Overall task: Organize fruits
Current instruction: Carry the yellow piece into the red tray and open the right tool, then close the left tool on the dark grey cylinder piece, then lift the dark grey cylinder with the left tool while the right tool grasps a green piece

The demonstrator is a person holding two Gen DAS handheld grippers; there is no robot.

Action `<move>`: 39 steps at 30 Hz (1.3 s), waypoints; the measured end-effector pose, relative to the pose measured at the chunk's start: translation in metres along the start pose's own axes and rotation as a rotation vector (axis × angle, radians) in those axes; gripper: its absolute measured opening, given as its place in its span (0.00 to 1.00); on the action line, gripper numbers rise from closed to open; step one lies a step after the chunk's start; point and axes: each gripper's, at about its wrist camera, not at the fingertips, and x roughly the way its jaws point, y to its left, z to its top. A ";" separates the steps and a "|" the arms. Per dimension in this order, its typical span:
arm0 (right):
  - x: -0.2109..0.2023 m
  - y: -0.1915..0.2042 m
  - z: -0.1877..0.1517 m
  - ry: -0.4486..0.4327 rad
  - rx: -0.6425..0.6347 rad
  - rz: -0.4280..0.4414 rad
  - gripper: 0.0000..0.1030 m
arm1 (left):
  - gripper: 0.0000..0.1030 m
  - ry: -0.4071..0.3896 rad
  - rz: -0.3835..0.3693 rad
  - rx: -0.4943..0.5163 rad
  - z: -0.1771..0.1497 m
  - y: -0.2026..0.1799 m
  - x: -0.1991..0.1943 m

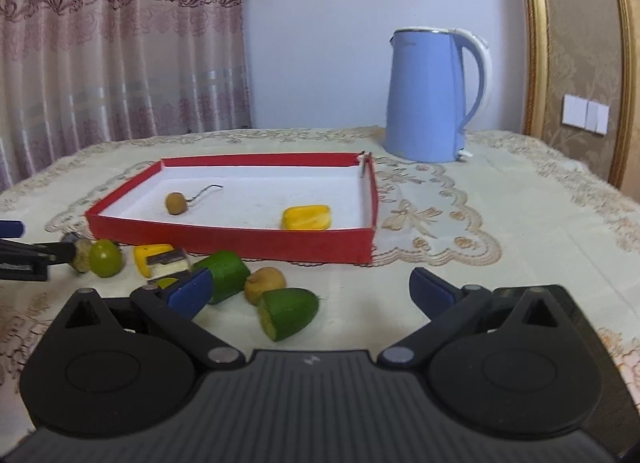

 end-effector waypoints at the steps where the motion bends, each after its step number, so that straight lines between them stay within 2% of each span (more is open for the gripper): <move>1: -0.001 0.000 0.000 -0.002 0.001 0.004 1.00 | 0.94 0.002 -0.002 0.010 0.001 -0.001 0.002; 7: -0.001 0.003 0.001 0.007 0.002 0.008 1.00 | 0.93 0.021 0.001 0.057 0.007 -0.010 0.011; 11: -0.001 0.007 0.000 0.002 -0.023 -0.026 1.00 | 0.91 0.043 0.010 0.061 0.013 -0.011 0.019; 16: -0.006 0.010 0.001 -0.021 -0.041 -0.033 1.00 | 0.65 0.136 -0.041 0.033 0.012 -0.010 0.036; 18: -0.007 0.011 0.002 -0.027 -0.046 -0.039 1.00 | 0.59 0.130 -0.052 0.031 0.011 -0.010 0.033; 20: -0.007 0.011 0.002 -0.025 -0.049 -0.044 1.00 | 0.45 0.133 -0.074 0.019 0.011 -0.011 0.032; 21: -0.007 0.012 0.002 -0.024 -0.053 -0.043 1.00 | 0.33 0.137 -0.085 0.012 0.012 -0.012 0.032; 22: -0.007 0.012 0.002 -0.023 -0.059 -0.039 1.00 | 0.31 0.140 -0.093 0.004 0.012 -0.013 0.032; 28: -0.010 0.013 -0.001 -0.009 -0.095 -0.013 1.00 | 0.31 0.110 -0.057 -0.050 0.011 -0.017 0.024; 32: -0.010 0.019 -0.007 -0.011 -0.171 -0.039 0.88 | 0.31 0.094 -0.052 -0.084 0.007 -0.021 0.021; 35: -0.007 0.015 -0.008 0.012 -0.171 -0.012 0.79 | 0.31 0.083 -0.016 -0.071 0.006 -0.023 0.020; 39: 0.002 0.011 -0.007 0.050 -0.181 0.046 0.68 | 0.31 0.072 -0.010 -0.061 0.005 -0.025 0.019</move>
